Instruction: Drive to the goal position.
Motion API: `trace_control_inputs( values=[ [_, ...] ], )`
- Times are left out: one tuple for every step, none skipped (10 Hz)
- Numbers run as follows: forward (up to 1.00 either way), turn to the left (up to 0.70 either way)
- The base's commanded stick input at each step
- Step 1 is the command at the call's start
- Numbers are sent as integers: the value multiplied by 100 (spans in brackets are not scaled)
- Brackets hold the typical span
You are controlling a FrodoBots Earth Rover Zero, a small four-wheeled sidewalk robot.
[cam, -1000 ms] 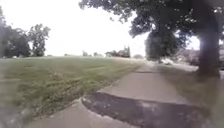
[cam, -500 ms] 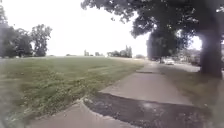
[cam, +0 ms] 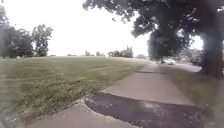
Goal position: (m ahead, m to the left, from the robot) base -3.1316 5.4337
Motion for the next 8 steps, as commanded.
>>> trace_control_inputs(
  values=[
    [0,100],
    [0,100],
    [0,100],
    [0,100],
    [0,100],
    [0,100],
    [0,100],
    [0,100]
  ],
)
